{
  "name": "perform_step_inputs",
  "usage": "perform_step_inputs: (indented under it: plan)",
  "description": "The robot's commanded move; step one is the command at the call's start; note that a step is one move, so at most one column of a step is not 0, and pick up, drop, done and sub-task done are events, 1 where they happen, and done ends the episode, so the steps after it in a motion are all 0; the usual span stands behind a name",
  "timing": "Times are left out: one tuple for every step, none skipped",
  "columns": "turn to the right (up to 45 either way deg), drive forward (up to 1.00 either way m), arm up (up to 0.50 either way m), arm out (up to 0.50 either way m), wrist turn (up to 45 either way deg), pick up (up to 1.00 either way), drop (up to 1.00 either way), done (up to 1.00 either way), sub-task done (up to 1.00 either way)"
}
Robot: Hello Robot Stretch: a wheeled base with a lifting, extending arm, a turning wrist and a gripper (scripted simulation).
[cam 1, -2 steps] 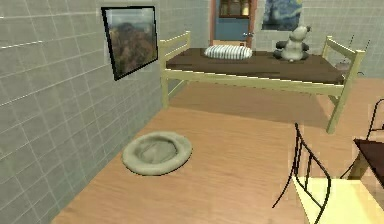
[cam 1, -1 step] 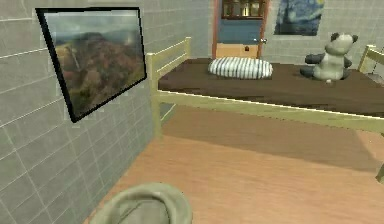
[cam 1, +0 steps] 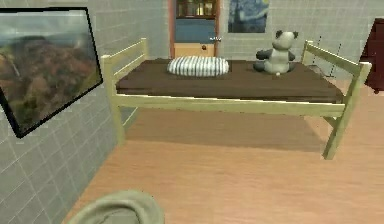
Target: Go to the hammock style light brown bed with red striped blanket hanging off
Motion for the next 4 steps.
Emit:
perform_step_inputs:
  plan:
    - [0.0,0.3,0.0,0.0,0.0,0.0,0.0,0.0,0.0]
    - [39.0,0.0,0.0,0.0,0.0,0.0,0.0,0.0,0.0]
    - [0.0,0.5,0.0,0.0,0.0,0.0,0.0,0.0,0.0]
    - [18.0,0.0,0.0,0.0,0.0,0.0,0.0,0.0,0.0]
